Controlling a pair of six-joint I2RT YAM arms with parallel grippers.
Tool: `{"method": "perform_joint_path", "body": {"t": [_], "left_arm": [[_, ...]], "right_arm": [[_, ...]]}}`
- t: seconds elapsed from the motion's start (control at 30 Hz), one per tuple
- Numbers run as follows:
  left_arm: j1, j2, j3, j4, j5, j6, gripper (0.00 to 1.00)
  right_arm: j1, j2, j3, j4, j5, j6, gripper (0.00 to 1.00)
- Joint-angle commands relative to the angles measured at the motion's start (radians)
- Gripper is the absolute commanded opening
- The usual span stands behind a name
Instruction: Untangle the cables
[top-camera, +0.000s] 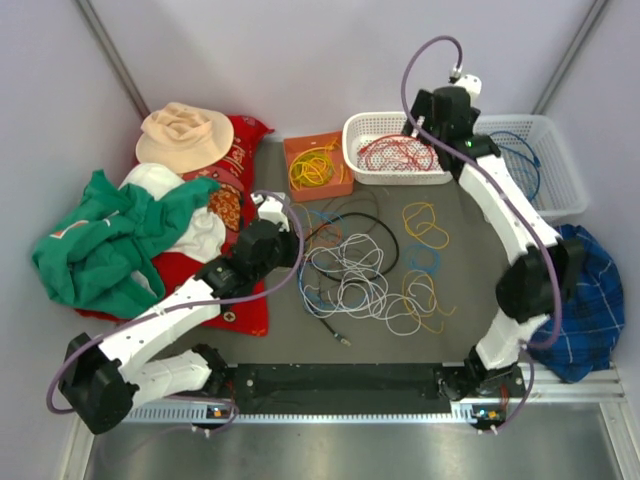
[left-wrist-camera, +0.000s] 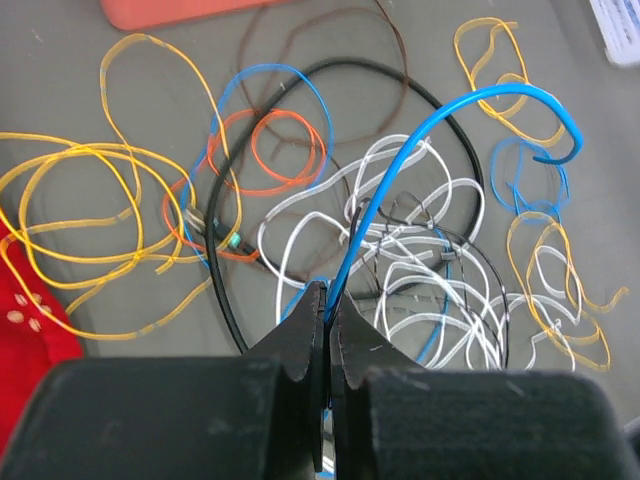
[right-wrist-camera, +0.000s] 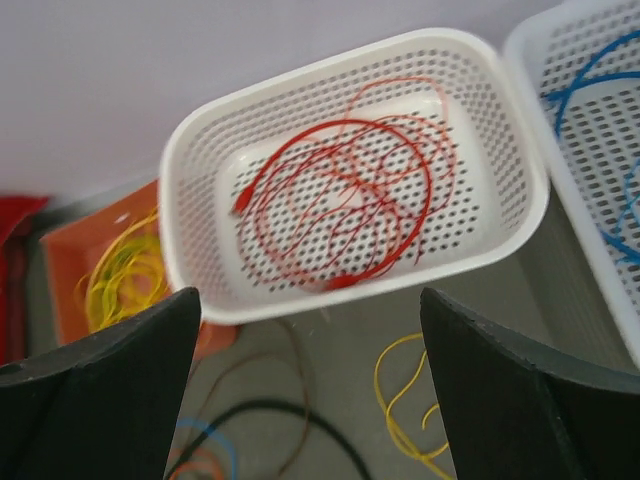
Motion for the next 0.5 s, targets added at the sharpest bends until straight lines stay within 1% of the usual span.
{"method": "perform_joint_path", "body": {"t": [0.0, 0.03, 0.1, 0.13, 0.23, 0.33, 0.37, 0.43, 0.47], "left_arm": [[0.051, 0.077, 0.117, -0.008, -0.028, -0.022, 0.00], [0.065, 0.092, 0.131, -0.017, -0.017, -0.028, 0.00], [0.102, 0.129, 0.165, -0.025, 0.000, -0.046, 0.00], [0.113, 0.140, 0.171, -0.027, 0.006, -0.054, 0.00], [0.159, 0.178, 0.185, -0.030, 0.026, -0.097, 0.00], [0.177, 0.209, 0.183, -0.031, 0.049, -0.137, 0.00], [0.177, 0.215, 0.171, -0.022, 0.073, -0.149, 0.00], [0.177, 0.220, 0.157, -0.011, 0.105, -0.152, 0.00], [0.177, 0.223, 0.150, -0.008, 0.136, -0.146, 0.06]], "right_arm": [[0.113, -0.263, -0.219, 0.052, -0.119, -0.051, 0.89], [0.143, -0.291, -0.314, 0.046, -0.129, -0.054, 0.88], [0.173, -0.369, -0.406, 0.024, -0.134, -0.037, 0.87], [0.189, -0.389, -0.480, 0.006, -0.116, -0.024, 0.87], [0.193, -0.450, -0.610, -0.045, -0.093, 0.030, 0.85], [0.191, -0.448, -0.693, -0.098, -0.059, 0.065, 0.80], [0.191, -0.446, -0.713, -0.099, -0.056, 0.079, 0.76], [0.191, -0.431, -0.770, -0.070, -0.047, 0.088, 0.74], [0.190, -0.423, -0.790, -0.053, -0.045, 0.101, 0.72]]}}
